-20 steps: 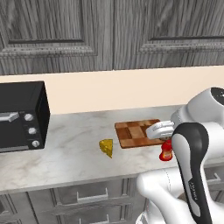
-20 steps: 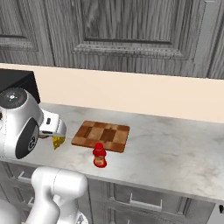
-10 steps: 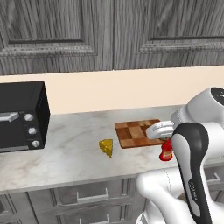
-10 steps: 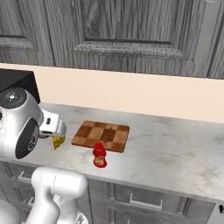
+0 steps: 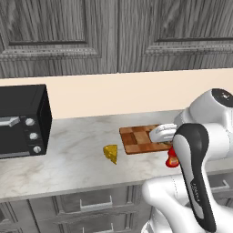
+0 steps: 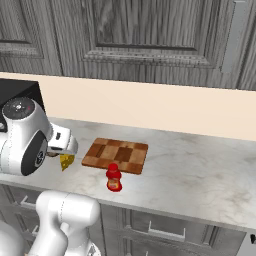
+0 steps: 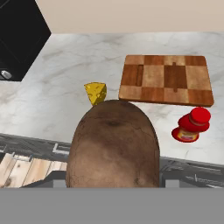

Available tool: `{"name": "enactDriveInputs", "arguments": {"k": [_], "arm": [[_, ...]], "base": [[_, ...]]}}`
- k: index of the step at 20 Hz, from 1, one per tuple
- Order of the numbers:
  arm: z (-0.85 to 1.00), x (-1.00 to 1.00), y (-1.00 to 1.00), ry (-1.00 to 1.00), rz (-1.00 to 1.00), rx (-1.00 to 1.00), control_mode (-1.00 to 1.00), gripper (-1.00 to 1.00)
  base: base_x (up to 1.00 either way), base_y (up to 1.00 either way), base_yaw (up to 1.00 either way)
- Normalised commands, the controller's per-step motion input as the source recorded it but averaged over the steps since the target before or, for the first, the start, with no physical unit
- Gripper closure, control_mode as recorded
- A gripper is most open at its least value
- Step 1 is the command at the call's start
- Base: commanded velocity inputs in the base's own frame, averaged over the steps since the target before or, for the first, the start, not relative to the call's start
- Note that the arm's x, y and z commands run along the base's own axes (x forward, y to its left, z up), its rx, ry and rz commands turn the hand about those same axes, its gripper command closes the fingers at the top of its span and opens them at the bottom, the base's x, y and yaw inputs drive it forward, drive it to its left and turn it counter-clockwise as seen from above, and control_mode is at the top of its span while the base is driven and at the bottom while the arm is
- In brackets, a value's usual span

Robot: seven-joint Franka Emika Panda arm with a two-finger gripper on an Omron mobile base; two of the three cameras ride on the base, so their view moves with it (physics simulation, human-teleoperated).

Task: Retrieve the reheated potato from the microwave, then place the potato, cheese, and condiment on the cutting board.

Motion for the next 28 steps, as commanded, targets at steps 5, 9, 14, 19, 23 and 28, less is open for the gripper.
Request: {"name": "enactDriveInputs", "arguments": {"k": [5,9,14,19,23,28], "arm": [[-0.25,0.39,-0.02,-0.1,-0.01,-0.02,-1.0,1.0],[-0.27,0.26,-0.11,-0.15,0.0,-0.01,-1.0,1.0],[-0.12,0.52,-0.12,0.14,0.0,0.0,-1.0,1.0],[-0.09,0.48,-0.1,0.29,0.0,0.0,-1.0,1.0],[-0.41,0.31,0.04,0.03,0.0,-0.01,-1.0,1.0],[-0.43,0.31,0.0,-0.05,0.0,-0.05,-1.0,1.0]], "base": [[0.0,0.0,0.0],[0.0,0.0,0.0],[0.0,0.0,0.0],[0.0,0.0,0.0],[0.0,0.0,0.0],[0.0,0.0,0.0]]}}
